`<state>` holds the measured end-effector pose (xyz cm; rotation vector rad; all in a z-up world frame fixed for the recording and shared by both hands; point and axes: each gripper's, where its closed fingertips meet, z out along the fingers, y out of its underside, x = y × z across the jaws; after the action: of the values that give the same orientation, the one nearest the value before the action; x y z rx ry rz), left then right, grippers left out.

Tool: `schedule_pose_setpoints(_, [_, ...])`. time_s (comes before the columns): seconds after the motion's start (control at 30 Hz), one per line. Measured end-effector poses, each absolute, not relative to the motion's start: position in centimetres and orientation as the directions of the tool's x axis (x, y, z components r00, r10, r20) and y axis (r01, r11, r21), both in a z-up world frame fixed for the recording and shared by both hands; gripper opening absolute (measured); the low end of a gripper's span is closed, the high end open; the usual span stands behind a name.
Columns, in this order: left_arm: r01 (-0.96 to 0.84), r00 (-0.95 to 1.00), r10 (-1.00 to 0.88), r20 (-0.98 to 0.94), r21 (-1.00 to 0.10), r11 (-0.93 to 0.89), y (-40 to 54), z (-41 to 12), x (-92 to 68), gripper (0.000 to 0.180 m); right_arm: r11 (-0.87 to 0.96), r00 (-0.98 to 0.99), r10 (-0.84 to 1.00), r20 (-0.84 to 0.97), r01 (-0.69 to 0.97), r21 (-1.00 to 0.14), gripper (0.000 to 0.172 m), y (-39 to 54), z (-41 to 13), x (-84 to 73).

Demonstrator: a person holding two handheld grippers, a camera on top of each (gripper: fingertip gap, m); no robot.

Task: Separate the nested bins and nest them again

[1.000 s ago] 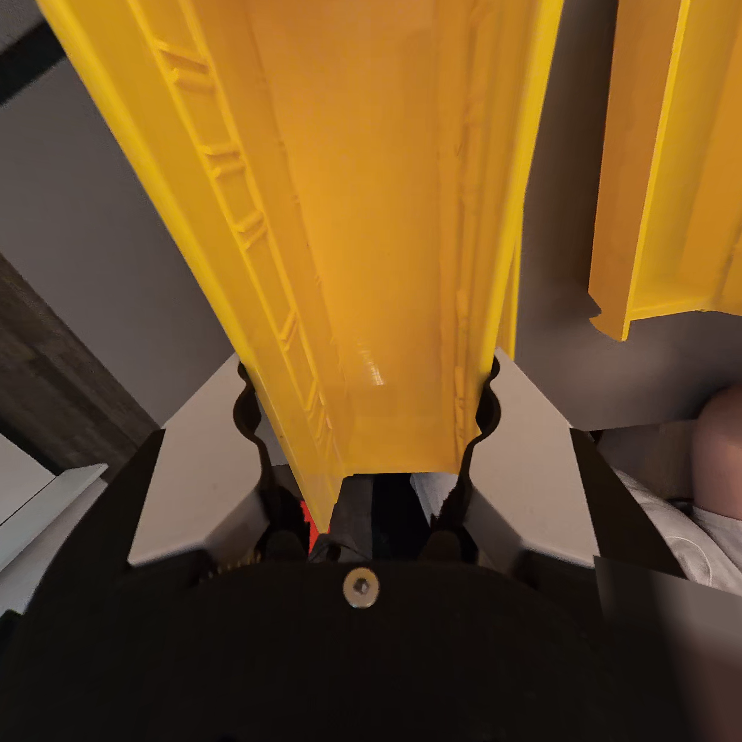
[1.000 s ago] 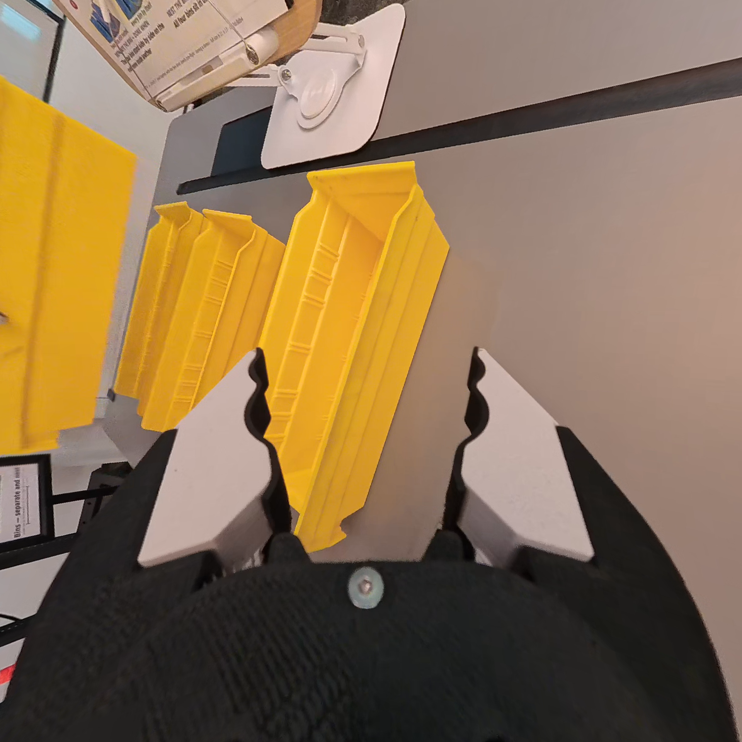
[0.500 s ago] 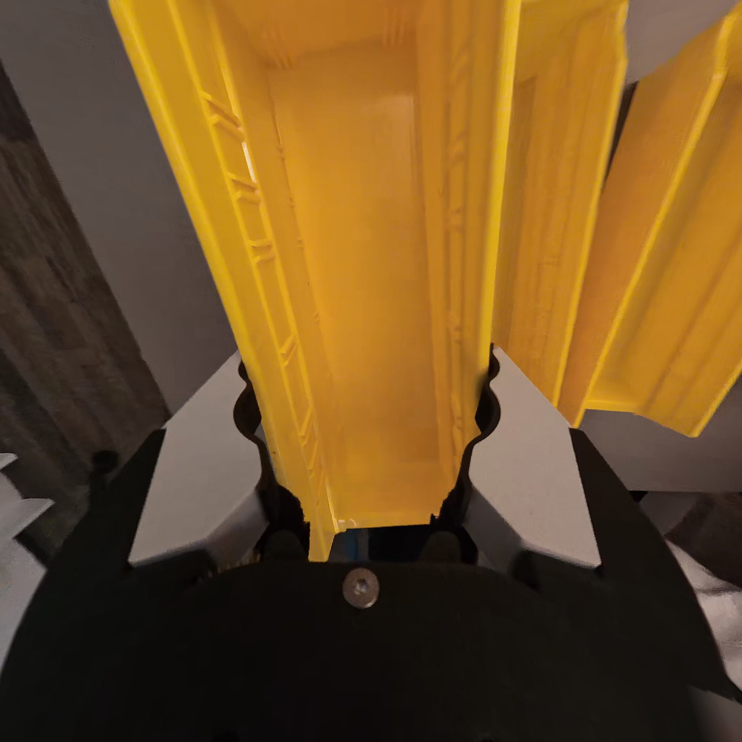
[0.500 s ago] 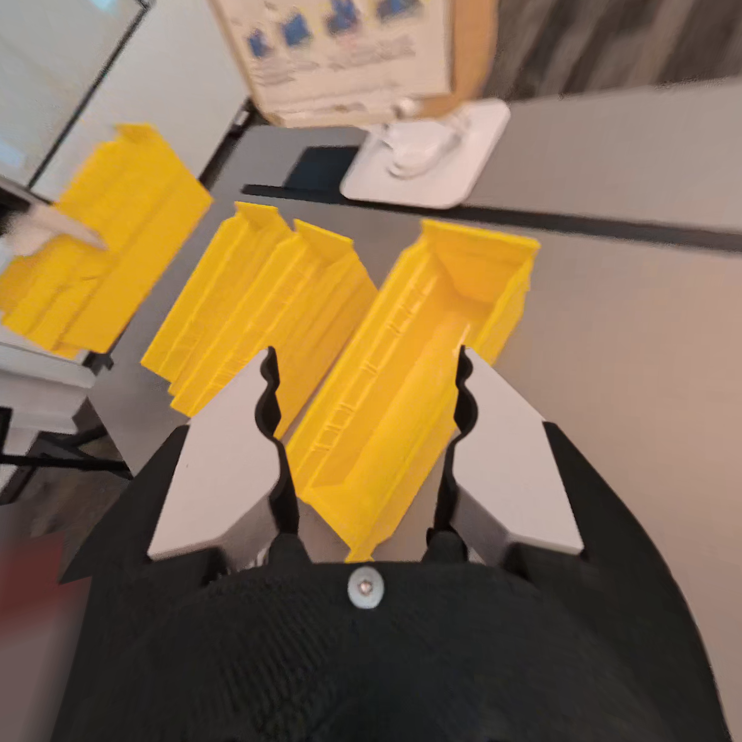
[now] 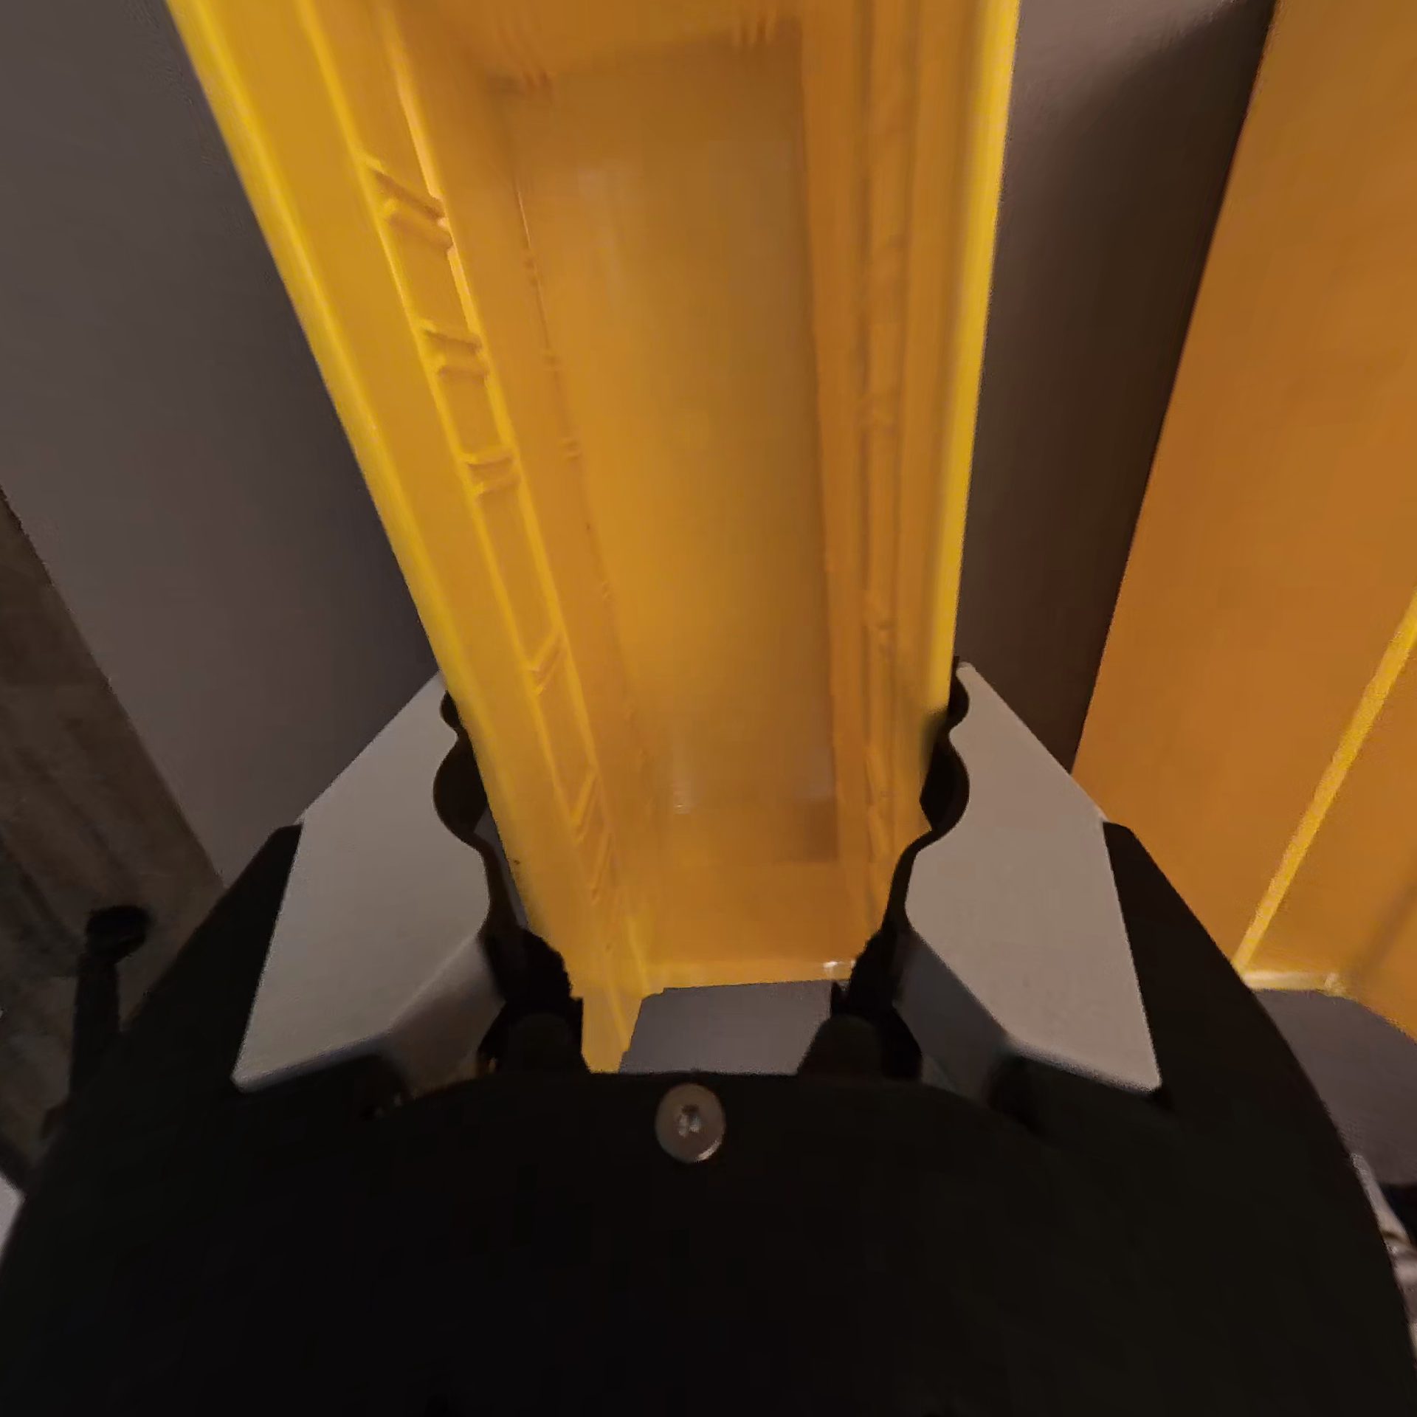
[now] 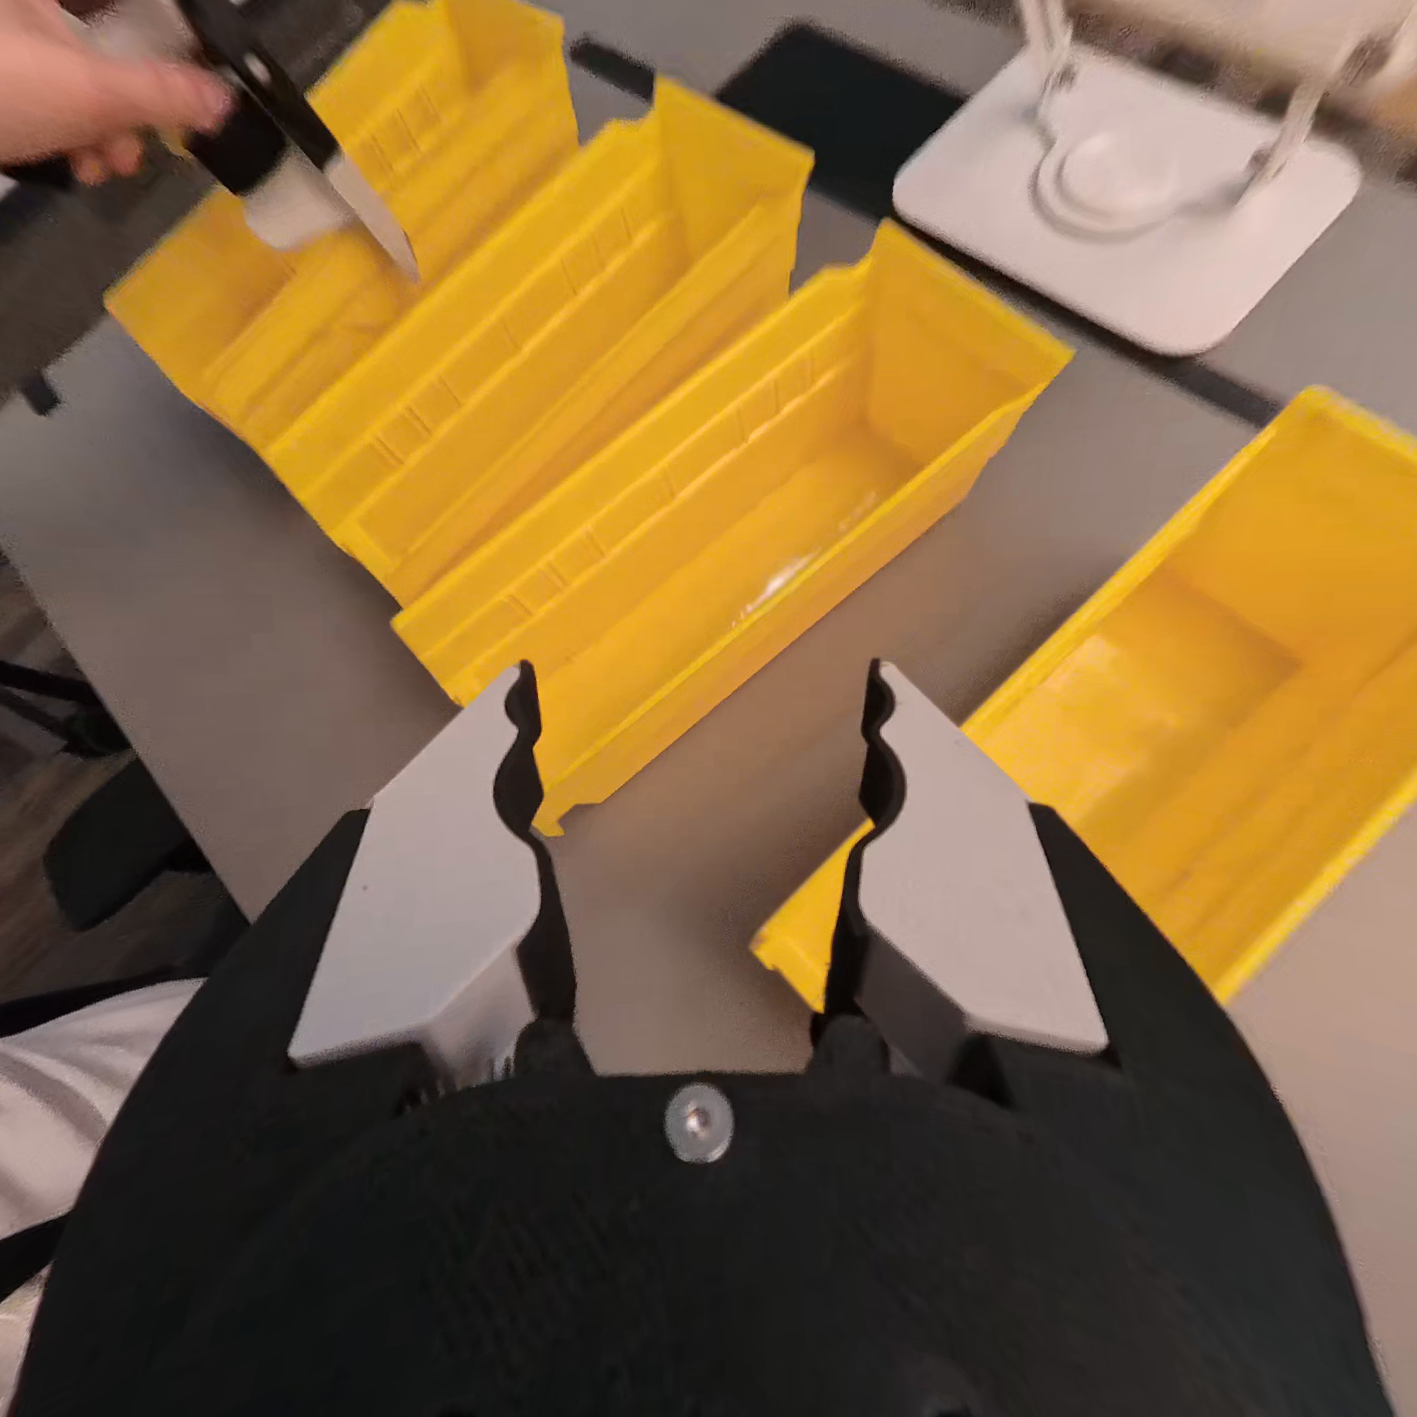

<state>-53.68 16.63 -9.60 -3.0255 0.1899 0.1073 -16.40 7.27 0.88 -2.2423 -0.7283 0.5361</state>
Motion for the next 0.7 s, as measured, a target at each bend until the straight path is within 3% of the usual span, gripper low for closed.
schedule_pose_setpoints(0.23, [-0.206,0.978,-0.204,-0.032,-0.194,-0.959,17.0,-9.9,-52.4,0.131,-0.769,0.865,0.456,-0.21,0.264,-0.582,0.086,7.9,-6.5,-18.9])
schedule_pose_setpoints(0.33, [-0.239,0.968,-0.252,0.016,-0.266,-0.934,16.9,-9.4,-52.1,0.129,-0.819,0.915,0.381,-0.136,0.265,-0.509,0.082,8.4,-8.7,-18.2])
schedule_pose_setpoints(0.53, [-0.254,0.944,-0.312,0.112,-0.357,-0.899,15.0,-8.5,-52.1,0.124,-0.875,0.928,0.351,-0.128,0.276,-0.399,0.012,8.3,-9.1,-18.6])
schedule_pose_setpoints(0.7, [-0.209,0.948,-0.291,0.133,-0.429,-0.878,14.0,-6.5,-53.7,0.105,-0.907,0.954,0.28,-0.111,0.225,-0.355,0.005,8.9,-9.1,-18.0])
